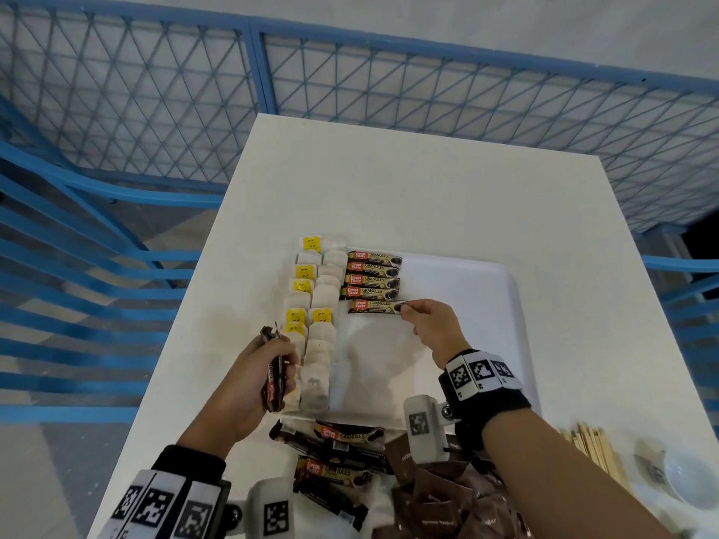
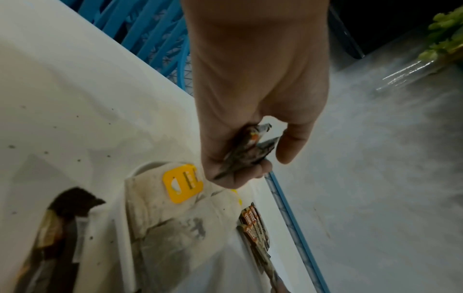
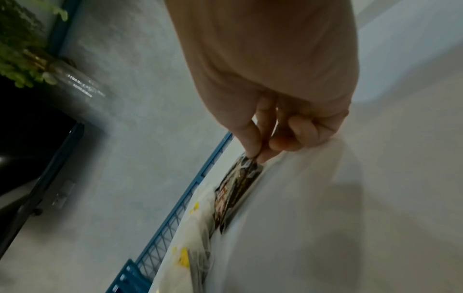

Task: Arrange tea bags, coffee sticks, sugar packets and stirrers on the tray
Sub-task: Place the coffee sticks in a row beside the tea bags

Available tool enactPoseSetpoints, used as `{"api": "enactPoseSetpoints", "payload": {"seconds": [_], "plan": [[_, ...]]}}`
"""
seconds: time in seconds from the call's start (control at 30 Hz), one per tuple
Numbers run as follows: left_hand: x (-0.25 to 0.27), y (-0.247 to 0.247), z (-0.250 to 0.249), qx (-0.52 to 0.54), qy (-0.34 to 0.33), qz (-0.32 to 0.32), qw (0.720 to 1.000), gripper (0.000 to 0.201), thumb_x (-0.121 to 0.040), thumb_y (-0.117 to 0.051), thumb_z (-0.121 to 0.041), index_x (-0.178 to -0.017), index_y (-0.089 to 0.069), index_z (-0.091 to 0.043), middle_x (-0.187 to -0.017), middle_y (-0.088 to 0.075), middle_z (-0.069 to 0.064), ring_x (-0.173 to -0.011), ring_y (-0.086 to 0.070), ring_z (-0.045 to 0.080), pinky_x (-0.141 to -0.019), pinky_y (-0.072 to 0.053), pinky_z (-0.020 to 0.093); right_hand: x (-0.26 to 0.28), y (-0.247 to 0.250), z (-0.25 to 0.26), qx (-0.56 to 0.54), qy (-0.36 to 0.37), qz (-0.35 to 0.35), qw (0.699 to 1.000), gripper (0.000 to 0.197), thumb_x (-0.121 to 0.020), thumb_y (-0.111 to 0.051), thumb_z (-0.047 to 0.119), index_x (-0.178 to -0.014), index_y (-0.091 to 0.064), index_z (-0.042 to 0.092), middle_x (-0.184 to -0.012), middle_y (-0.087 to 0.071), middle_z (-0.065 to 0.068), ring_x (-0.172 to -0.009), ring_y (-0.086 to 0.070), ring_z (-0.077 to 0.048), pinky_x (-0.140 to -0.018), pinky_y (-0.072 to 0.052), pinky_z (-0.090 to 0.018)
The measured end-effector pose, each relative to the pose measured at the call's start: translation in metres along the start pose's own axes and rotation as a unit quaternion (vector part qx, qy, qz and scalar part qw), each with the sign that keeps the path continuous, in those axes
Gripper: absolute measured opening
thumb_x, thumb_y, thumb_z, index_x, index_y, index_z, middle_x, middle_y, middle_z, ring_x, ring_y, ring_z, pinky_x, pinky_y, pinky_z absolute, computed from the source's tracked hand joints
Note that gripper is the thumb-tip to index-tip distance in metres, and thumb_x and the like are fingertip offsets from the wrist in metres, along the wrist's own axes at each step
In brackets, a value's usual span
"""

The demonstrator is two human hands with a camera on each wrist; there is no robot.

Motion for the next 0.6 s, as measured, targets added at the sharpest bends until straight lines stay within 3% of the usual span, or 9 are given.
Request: {"api": "enactPoseSetpoints", "payload": {"seconds": [0.1,0.2,0.33,0.43,0.53,0.6], "plan": [[0.001,0.002,-0.001,0.040,0.010,0.015,0.999,0.014,-0.092,-0.038,-0.007,-0.080,-0.046,-0.009,-0.068,-0.049,0.006,-0.051,-0.045,0.015,-0.042,-0.042,0.021,-0.002,-0.010,-0.002,0.016,0.009,0.001,1.000,0.009,-0.087,-0.062,0.013,-0.092,-0.067,0.008,-0.084,-0.062,-0.003,-0.069,-0.050,-0.013,-0.065,-0.041,-0.022],[0.002,0.002,0.000,0.045,0.006,0.024,0.999,0.018,-0.092,-0.035,-0.008,-0.085,-0.051,-0.008,-0.072,-0.051,0.007,-0.050,-0.050,0.014,-0.053,-0.043,0.027,-0.003,-0.015,-0.003,0.028,0.020,-0.013,0.999,0.004,-0.085,-0.066,0.014,-0.088,-0.066,0.012,-0.087,-0.064,-0.002,-0.084,-0.055,-0.016,-0.076,-0.041,-0.025],[0.002,0.001,0.003,0.055,0.013,0.010,0.998,0.022,-0.094,-0.035,-0.007,-0.096,-0.057,-0.003,-0.077,-0.054,0.009,-0.067,-0.055,0.020,-0.055,-0.057,0.025,-0.002,-0.017,-0.001,0.091,0.051,-0.042,0.994,0.014,-0.084,-0.066,0.018,-0.094,-0.066,0.009,-0.090,-0.062,0.000,-0.086,-0.056,-0.016,-0.075,-0.041,-0.024],[0.003,0.001,0.005,0.040,0.016,0.007,0.999,0.025,-0.095,-0.035,-0.006,-0.100,-0.059,-0.003,-0.079,-0.056,0.009,-0.073,-0.060,0.021,-0.060,-0.058,0.028,-0.002,-0.018,0.001,0.127,0.069,-0.052,0.988,0.015,-0.086,-0.064,0.017,-0.096,-0.064,0.006,-0.087,-0.058,0.000,-0.085,-0.052,-0.015,-0.077,-0.041,-0.024],[0.002,0.002,0.005,0.031,0.009,0.007,0.999,0.027,-0.096,-0.035,-0.007,-0.102,-0.061,-0.003,-0.080,-0.059,0.010,-0.069,-0.067,0.019,-0.076,-0.055,0.034,-0.002,-0.017,0.003,0.131,0.071,-0.058,0.987,0.013,-0.086,-0.063,0.017,-0.094,-0.062,0.007,-0.084,-0.056,0.001,-0.082,-0.050,-0.014,-0.072,-0.037,-0.021],[0.001,0.002,0.005,0.031,-0.002,0.005,1.000,0.026,-0.097,-0.036,-0.007,-0.102,-0.061,-0.003,-0.081,-0.059,0.011,-0.074,-0.068,0.021,-0.073,-0.057,0.031,-0.002,-0.018,0.003,0.122,0.071,-0.061,0.988,0.008,-0.086,-0.063,0.016,-0.089,-0.059,0.011,-0.082,-0.057,0.001,-0.080,-0.050,-0.014,-0.067,-0.037,-0.021]]}}
Point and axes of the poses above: each hand's wrist, its own x-axis away from the middle knuckle, its own y-axis out of the back of the hand, z = x × y, the point moved 1 cm from there along -x, towards the middle knuckle
